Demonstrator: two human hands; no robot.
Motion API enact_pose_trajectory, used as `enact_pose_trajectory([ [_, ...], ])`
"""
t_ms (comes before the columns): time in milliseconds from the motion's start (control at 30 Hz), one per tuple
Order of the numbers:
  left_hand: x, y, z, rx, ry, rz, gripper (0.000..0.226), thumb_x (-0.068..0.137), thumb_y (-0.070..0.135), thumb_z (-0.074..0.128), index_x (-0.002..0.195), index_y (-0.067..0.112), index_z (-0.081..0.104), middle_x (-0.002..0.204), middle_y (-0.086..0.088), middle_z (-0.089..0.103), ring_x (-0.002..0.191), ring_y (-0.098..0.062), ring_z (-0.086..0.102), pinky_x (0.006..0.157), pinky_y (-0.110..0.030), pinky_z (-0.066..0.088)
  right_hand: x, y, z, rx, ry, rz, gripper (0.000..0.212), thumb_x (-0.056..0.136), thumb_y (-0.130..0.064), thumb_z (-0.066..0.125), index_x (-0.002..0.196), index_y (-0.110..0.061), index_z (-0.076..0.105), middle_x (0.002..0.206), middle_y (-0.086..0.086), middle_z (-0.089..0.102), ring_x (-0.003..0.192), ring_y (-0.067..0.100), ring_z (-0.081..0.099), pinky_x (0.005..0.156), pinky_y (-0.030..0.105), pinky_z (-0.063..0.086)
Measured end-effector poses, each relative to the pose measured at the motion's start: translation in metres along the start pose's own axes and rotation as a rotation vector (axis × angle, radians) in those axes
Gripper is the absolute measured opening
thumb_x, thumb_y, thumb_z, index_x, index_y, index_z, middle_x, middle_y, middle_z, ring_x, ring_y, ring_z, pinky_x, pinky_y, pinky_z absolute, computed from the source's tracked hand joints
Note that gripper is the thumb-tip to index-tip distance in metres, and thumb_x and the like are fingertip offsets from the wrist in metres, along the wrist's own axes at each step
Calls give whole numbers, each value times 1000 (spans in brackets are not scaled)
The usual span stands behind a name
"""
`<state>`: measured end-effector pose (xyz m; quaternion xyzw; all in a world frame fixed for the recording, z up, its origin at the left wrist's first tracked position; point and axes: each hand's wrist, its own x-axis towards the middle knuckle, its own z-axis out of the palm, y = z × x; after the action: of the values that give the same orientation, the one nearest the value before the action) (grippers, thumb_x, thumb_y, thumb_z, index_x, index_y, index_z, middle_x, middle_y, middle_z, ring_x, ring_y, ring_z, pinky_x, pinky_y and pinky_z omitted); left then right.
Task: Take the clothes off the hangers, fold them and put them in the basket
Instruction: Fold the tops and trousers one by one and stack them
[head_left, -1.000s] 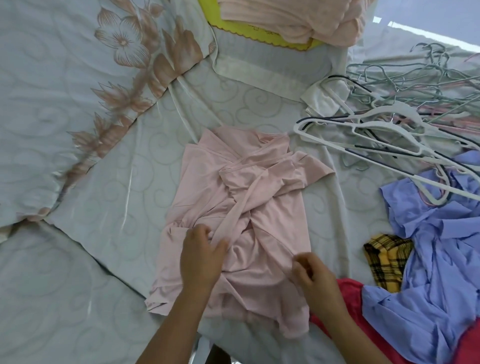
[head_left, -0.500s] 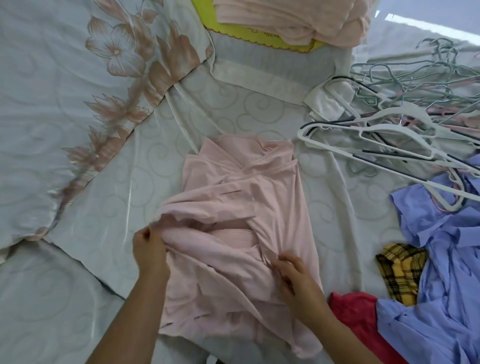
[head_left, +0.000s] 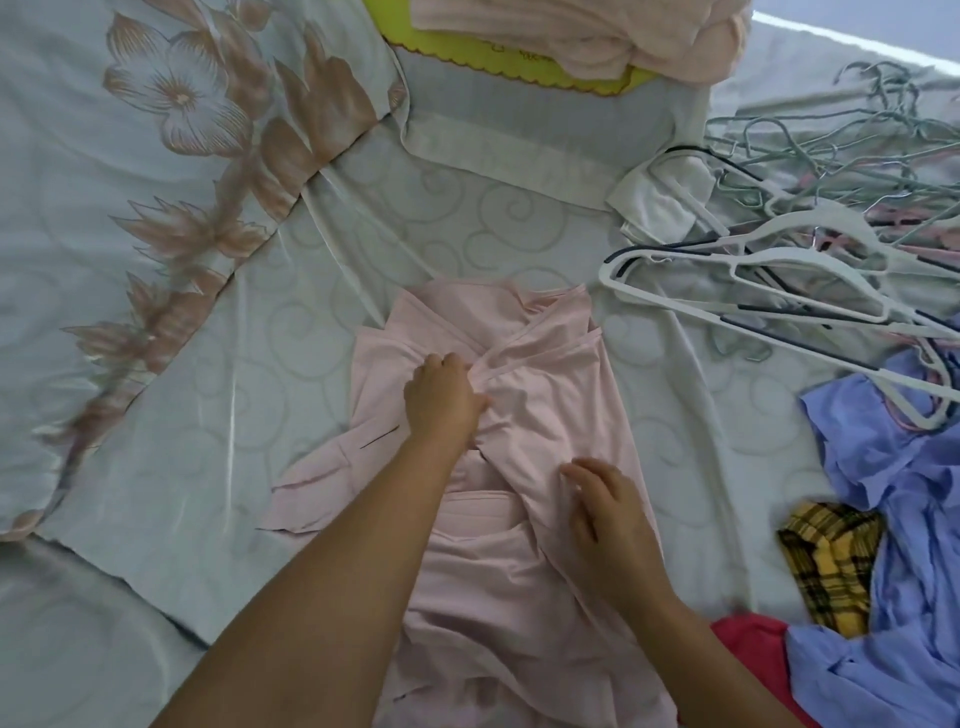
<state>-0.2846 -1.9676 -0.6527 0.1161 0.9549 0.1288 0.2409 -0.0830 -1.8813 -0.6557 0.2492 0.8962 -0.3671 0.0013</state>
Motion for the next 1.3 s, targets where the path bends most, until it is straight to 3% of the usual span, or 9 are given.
enact_pose_trajectory([
  [167, -7, -1, -23, -408, 113, 239, 8, 85, 14, 63, 86, 11, 56, 83, 3, 53, 80, -19, 50, 69, -25, 38, -10, 4, 14, -58, 52, -172, 46, 91, -24, 41, 135, -10, 47, 141, 11, 47, 129, 23, 44, 106, 33, 32],
  [233, -11, -23, -36, -573, 184, 184, 10, 85, 8, 62, 84, 7, 53, 72, 6, 51, 68, -16, 49, 61, -23, 37, -14, -3, 19, -90, 31, -218, 46, 97, -34, 34, 140, -17, 40, 146, 8, 41, 135, 22, 36, 111, 34, 26],
  [367, -2, -77, -27, -373, 59, -32, 31, 84, 17, 68, 107, 4, 53, 89, -3, 54, 87, -26, 56, 69, -26, 35, -18, -9, 37, -285, -100, -159, 50, 99, -50, 17, 138, -26, 38, 142, 6, 47, 130, 22, 36, 111, 33, 14],
  [533, -11, -82, -28, -664, 167, -102, 47, 79, 18, 73, 115, 2, 46, 102, -5, 50, 93, -22, 53, 83, -30, 44, -13, -3, 42, -352, -175, -73, 52, 99, -52, 10, 136, -27, 37, 138, 7, 52, 128, 19, 35, 110, 30, 10],
  [667, -55, -112, -24, -309, 54, 46, 50, 62, 21, 85, 98, 7, 54, 97, -9, 49, 88, -24, 48, 77, -32, 41, -24, -5, 25, -223, -81, -89, 52, 99, -48, 18, 138, -19, 37, 143, 10, 45, 132, 20, 34, 111, 28, 16],
  [767, -68, -142, -8, 31, -74, 182, 32, 71, 22, 75, 93, 2, 63, 97, -18, 54, 94, -34, 52, 77, -39, 41, -53, 6, 20, -196, -36, -87, 52, 99, -48, 20, 146, -27, 24, 154, -1, 27, 140, 16, 25, 114, 27, 14],
  [867, -68, -147, -17, -212, -37, 139, 14, 80, 18, 58, 79, 4, 60, 82, -13, 56, 80, -30, 54, 68, -31, 36, -82, 17, 16, -233, -20, -124, 50, 99, -46, 21, 145, -25, 25, 157, -4, 16, 144, 11, 15, 114, 30, 16],
  [1033, -89, -178, -67, -724, 232, -163, 16, 89, 14, 60, 78, 9, 49, 69, -6, 47, 63, -20, 42, 57, -32, 35, -108, 9, 10, -245, 19, -150, 41, 97, -38, 30, 133, -21, 41, 145, 3, 36, 137, 17, 28, 106, 27, 21],
  [1300, -146, -248, -158, -1213, 584, -357, 26, 96, 10, 41, 72, 21, 41, 61, 6, 60, 57, -2, 61, 47, -18, 52, -126, -5, 18, -417, -70, -293, 45, 51, -39, 69, 90, -26, 52, 99, 4, 52, 87, 22, 47, 71, 34, 31],
])
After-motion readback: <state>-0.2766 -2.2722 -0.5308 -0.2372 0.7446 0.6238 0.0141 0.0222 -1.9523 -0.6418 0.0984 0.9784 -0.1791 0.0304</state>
